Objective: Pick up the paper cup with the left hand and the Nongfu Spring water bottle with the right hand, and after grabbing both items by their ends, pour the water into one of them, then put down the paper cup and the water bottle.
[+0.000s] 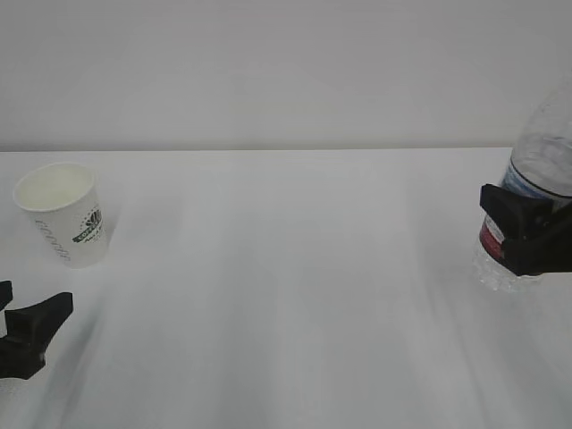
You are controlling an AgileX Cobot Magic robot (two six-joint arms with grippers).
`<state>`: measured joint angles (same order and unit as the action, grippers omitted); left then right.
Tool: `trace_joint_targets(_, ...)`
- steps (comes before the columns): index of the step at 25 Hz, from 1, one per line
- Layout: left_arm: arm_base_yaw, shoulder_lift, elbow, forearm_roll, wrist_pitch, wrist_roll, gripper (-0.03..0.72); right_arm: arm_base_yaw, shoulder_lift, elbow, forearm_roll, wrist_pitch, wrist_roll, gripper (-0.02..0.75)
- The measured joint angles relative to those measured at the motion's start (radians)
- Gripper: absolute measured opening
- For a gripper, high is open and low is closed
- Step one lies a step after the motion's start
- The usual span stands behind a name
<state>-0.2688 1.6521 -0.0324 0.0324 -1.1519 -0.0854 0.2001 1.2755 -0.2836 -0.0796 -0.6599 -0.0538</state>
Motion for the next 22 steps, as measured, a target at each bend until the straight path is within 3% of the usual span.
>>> trace_joint_targets(4,0.0,0.0,-0.004,0.0,0.0,0.0,0.591,0.0,0.0,0.002,0.0,0.0,0.002,0.473)
trace_joint_targets(9,0.0,0.0,-0.039,-0.032,0.0,0.0,0.678,0.0,0.0,0.002,-0.002,0.0,0.011,0.473)
trace_joint_targets(17,0.0,0.0,-0.048,-0.077,0.0,-0.014,0.686,0.0,0.0,0.002,-0.005,0.0,0.013,0.473)
trace_joint_targets(22,0.077,0.004,-0.058,-0.06,0.0,-0.035,0.666,0.0,-0.002,0.002,-0.005,0.0,0.013,0.473)
